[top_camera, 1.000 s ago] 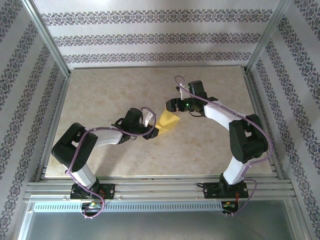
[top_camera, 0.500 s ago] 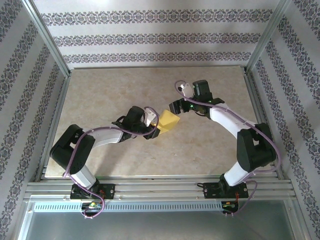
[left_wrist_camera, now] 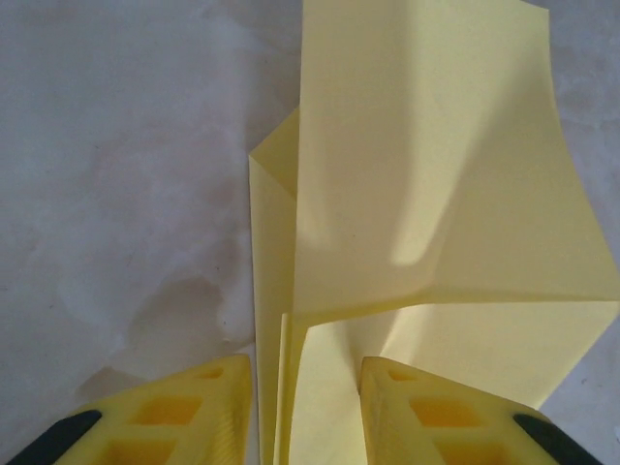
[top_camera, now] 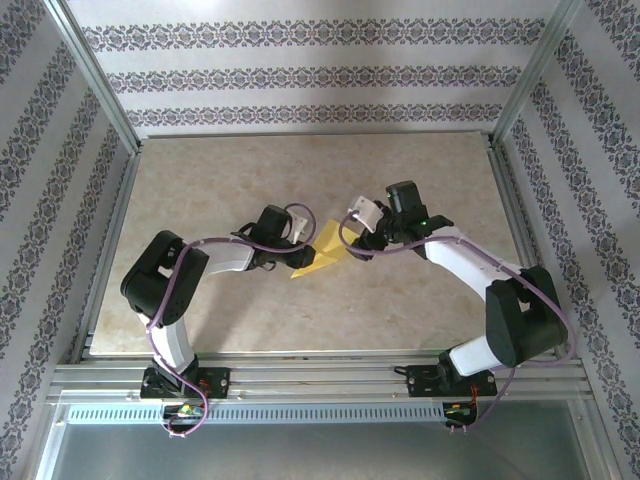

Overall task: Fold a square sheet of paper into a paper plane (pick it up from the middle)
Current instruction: Fold the wing for the fifth time at the center of the table.

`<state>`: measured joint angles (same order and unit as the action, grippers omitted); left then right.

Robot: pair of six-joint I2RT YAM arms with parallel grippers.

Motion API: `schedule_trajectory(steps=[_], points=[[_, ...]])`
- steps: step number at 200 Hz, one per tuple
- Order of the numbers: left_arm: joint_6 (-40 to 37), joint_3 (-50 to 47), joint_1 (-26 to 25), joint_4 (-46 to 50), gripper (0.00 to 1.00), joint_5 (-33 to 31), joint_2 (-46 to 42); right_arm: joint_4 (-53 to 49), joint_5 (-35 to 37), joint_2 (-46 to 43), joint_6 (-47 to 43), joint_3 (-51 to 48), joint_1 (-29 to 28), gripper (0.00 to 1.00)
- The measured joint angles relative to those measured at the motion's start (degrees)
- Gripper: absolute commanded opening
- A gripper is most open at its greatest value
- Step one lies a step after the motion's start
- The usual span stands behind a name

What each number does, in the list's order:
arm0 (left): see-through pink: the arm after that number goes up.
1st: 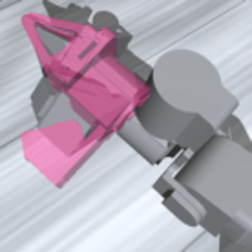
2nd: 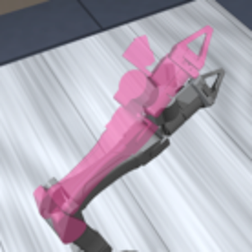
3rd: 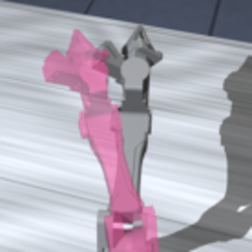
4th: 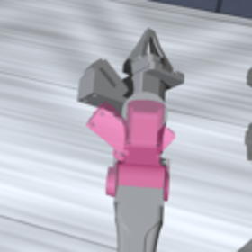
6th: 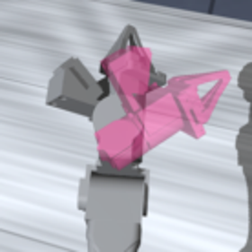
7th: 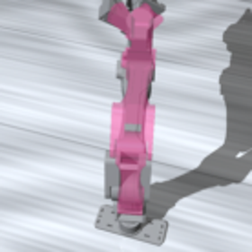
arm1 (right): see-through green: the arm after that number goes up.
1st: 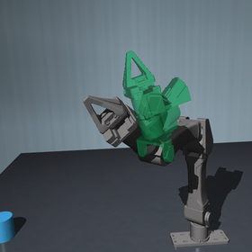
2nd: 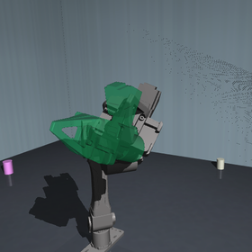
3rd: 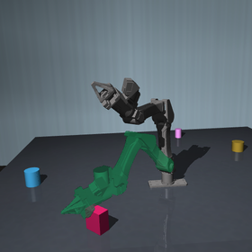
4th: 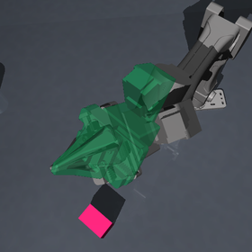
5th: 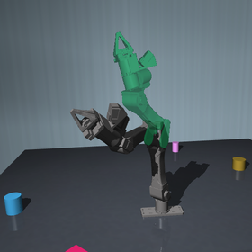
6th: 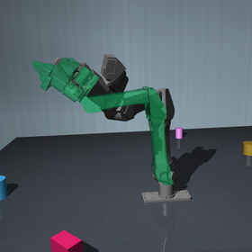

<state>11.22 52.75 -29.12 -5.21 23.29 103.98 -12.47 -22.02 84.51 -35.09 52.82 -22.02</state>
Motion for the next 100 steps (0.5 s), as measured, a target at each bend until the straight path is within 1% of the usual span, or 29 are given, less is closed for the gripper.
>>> schedule_trajectory(steps=[26,42,59,100], points=[[0.1,1.6,0.0,2.0,0.29,-0.2,1.3,-0.8,0.6,1.6,-4.7,-0.1,-2.1,0.81],[0.2,2.2,0.0,2.9,0.27,-0.5,1.9,-1.0,1.3,3.3,-7.2,-0.1,-3.3,0.77],[0.3,2.7,0.2,3.7,0.26,-0.5,2.1,-1.1,2.3,5.6,-9.3,-0.1,-4.6,0.75],[1.1,4.1,0.8,5.6,0.23,0.2,2.8,-0.9,3.8,8.0,-13.4,-0.1,-8.3,0.74]])
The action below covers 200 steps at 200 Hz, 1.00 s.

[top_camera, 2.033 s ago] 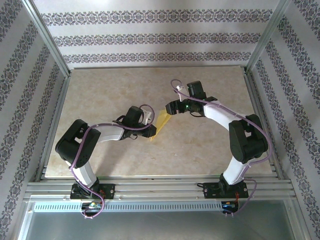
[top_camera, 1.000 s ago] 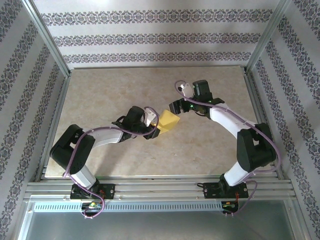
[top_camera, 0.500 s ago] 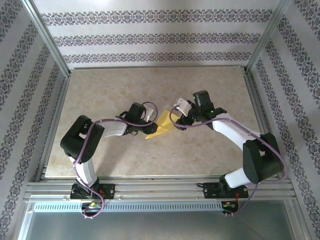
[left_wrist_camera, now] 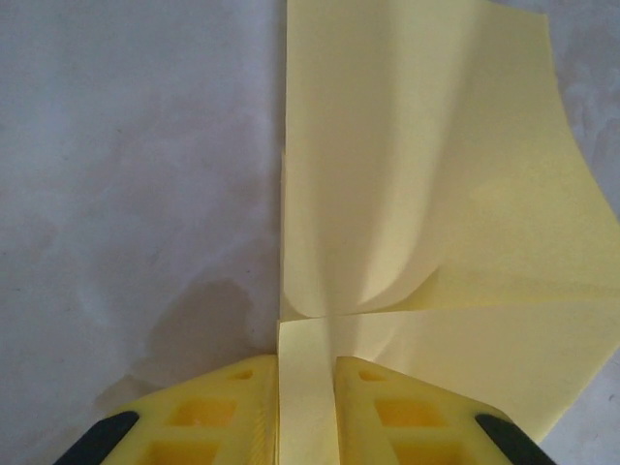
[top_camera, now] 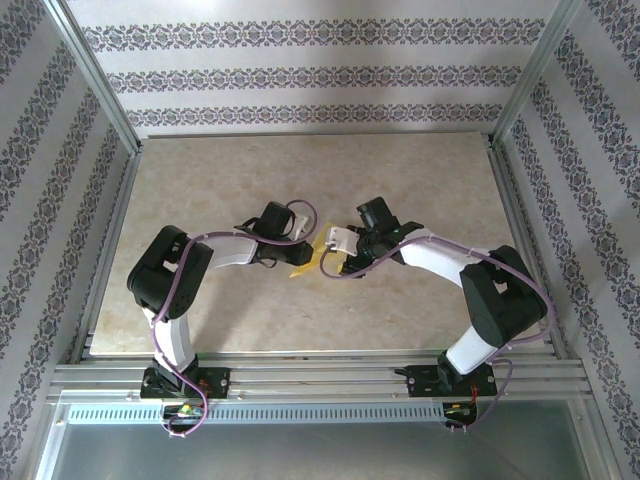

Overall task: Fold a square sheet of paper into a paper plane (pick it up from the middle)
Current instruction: Fold the wing for the fifth time at the center of the table.

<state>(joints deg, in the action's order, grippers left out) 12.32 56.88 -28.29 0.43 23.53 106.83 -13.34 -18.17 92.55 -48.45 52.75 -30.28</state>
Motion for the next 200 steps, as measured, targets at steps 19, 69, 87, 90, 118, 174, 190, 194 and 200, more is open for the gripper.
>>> schedule_trajectory(steps=[19,69,87,90,118,174,190,194,200], points=[[0.2,1.5,0.8,2.0,0.22,1.5,0.9,1.1,0.4,0.8,-1.2,0.0,-1.7,0.70],[0.2,4.8,1.9,6.5,0.21,4.5,2.7,3.9,2.8,4.9,-4.4,0.2,-3.0,0.61],[0.2,5.1,2.1,6.9,0.21,5.0,2.9,4.5,3.9,6.3,-5.1,0.9,-3.0,0.58],[0.2,5.1,2.2,6.9,0.21,5.1,2.9,4.8,4.0,6.4,-5.5,0.9,-2.9,0.58],[0.2,5.2,2.2,7.2,0.21,5.2,3.0,5.7,4.8,6.9,-6.9,1.5,-2.8,0.49],[0.2,5.4,2.3,7.5,0.21,5.4,3.0,3.6,4.0,6.9,-7.4,2.3,-2.8,0.15],[0.2,5.4,2.8,7.6,0.24,6.4,3.0,1.9,3.5,6.9,-7.6,3.0,-2.8,0.07],[0.2,5.4,2.9,7.6,0.25,6.7,3.0,1.4,3.4,6.9,-7.3,3.2,-2.8,0.06],[0.3,5.4,3.1,7.6,0.28,7.0,2.9,0.6,3.2,6.9,-7.3,3.6,-2.8,0.05]])
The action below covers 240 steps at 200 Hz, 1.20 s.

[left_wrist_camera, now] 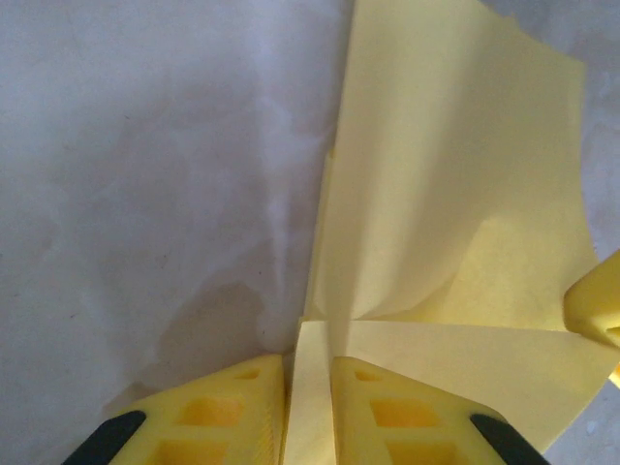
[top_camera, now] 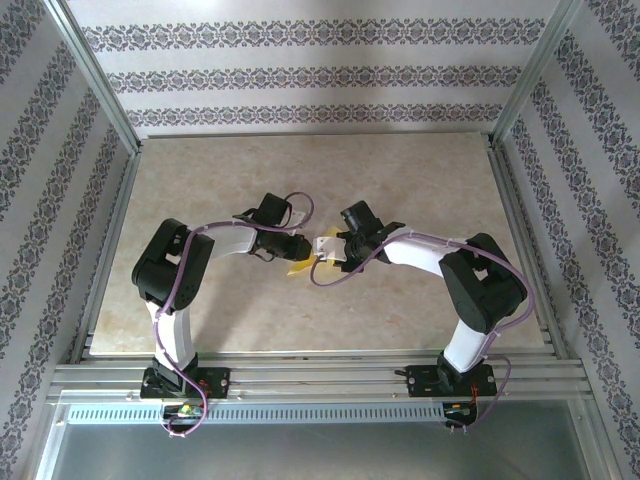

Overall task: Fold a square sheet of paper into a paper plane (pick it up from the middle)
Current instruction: Fold the wing for the fifth time at the center of the table.

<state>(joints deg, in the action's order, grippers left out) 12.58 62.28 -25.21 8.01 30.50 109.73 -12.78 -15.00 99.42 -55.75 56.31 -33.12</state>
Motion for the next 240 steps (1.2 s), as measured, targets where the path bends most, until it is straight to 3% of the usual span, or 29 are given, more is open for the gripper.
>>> schedule_trajectory(steps=[27,65,111,160,240], points=[[1.1,-2.5,2.5,-0.3,0.39,0.3,-2.8,-3.6,-0.9,0.0,0.0,2.3,0.0,0.03],[3.4,-13.0,8.0,-5.6,0.48,0.3,-15.8,-9.4,-2.7,0.0,0.3,6.6,0.0,0.03],[-0.7,-24.3,7.8,-16.6,0.63,2.7,-27.3,-15.6,-4.0,0.4,0.0,10.3,0.0,0.04],[-9.7,-23.3,5.0,-17.6,0.65,9.4,-24.7,-17.9,-3.3,0.6,-1.1,10.4,-0.1,0.05],[-18.5,-17.0,1.7,-16.3,0.60,13.4,-14.6,-17.9,-3.0,2.2,-1.7,10.5,-0.9,0.06]])
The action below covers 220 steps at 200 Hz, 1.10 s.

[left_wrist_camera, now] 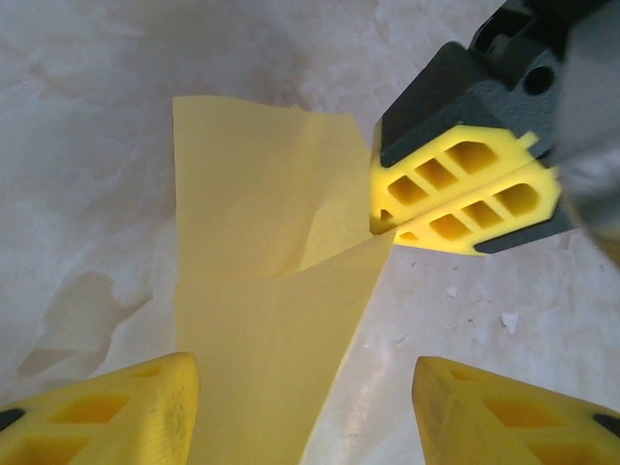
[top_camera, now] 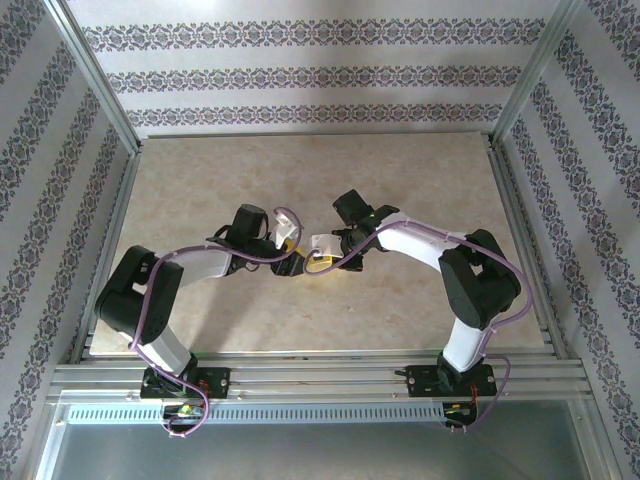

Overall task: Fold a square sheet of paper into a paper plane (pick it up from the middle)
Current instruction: Fold the wing for the fifth time at the center of the table.

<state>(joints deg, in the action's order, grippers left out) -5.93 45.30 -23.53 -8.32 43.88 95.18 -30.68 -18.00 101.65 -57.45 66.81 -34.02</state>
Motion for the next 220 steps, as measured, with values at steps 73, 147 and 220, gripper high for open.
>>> schedule_trajectory(steps=[73,147,220], points=[[-6.0,3.3,-0.5,2.7,0.50,3.3,5.5,0.0,0.0,0.0,-1.0,0.0,0.0,0.06],[-8.5,3.3,-0.9,3.1,0.40,0.6,6.5,-0.4,0.2,0.0,-1.3,0.0,0.0,0.07],[-10.9,3.3,-1.3,3.2,0.38,-2.2,7.0,-0.4,0.2,0.0,-1.3,0.0,0.0,0.08]])
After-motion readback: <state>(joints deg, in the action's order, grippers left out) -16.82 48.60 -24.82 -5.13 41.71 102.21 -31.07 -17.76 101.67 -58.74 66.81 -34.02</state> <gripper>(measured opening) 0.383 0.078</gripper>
